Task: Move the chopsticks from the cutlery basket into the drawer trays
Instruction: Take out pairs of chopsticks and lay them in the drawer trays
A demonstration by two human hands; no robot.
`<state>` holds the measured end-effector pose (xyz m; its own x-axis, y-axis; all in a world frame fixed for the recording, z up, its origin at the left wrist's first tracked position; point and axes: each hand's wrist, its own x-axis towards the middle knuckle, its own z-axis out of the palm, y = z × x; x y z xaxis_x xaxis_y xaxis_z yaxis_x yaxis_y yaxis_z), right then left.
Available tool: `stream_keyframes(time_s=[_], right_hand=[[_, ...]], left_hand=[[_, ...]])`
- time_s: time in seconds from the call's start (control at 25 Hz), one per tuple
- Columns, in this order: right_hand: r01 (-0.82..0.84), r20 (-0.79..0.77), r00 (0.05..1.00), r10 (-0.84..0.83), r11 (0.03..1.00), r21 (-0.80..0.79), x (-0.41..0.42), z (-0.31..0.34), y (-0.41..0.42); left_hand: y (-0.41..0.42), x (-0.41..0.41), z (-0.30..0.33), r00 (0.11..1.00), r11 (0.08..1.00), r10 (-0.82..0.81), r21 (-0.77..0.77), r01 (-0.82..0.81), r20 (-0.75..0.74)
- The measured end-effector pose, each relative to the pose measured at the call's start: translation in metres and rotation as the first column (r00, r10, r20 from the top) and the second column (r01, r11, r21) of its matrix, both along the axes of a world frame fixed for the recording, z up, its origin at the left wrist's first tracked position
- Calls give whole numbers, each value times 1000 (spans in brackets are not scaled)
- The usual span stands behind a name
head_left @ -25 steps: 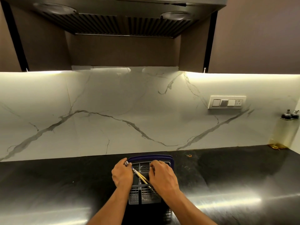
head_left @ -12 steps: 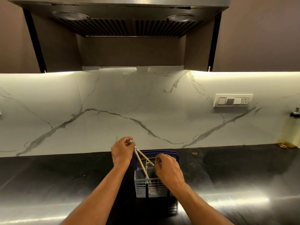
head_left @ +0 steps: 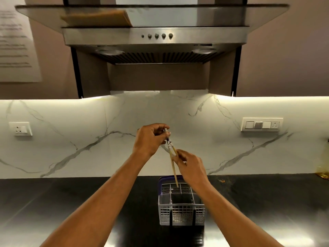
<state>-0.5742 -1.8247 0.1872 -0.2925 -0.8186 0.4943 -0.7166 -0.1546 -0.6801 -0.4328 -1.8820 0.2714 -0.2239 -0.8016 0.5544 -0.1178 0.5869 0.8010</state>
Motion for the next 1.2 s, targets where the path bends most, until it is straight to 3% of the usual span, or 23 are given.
stream_keyframes(time_s=[0.16, 0.24, 0.32, 0.4, 0.6, 0.8, 1.2], right_hand=[[-107, 196, 974, 114, 993, -43, 5, 15, 15], [-221, 385, 894, 229, 973, -64, 8, 23, 23], [-322, 468, 820, 330, 941, -100, 10, 29, 31], [-369, 466, 798, 381, 921, -122, 11, 35, 40], [-305, 465, 823, 326, 945, -121, 17, 52, 50], [-335, 543, 749, 380, 924, -185, 21, 60, 60], [-435, 561, 694, 452, 883, -174, 10, 67, 72]], left_hand=[[11, 4, 10, 999, 999, -35, 6, 35, -38], [17, 5, 13, 998, 999, -43, 4, 43, -36], [22, 5, 18, 997, 998, -60, 6, 60, -47], [26, 6, 23, 995, 997, -77, 7, 78, -62], [36, 8, 35, 981, 987, -158, 15, 160, -113], [47, 3, 47, 963, 975, -199, 64, 214, -184], [57, 6, 61, 970, 971, -239, -34, 238, -47]])
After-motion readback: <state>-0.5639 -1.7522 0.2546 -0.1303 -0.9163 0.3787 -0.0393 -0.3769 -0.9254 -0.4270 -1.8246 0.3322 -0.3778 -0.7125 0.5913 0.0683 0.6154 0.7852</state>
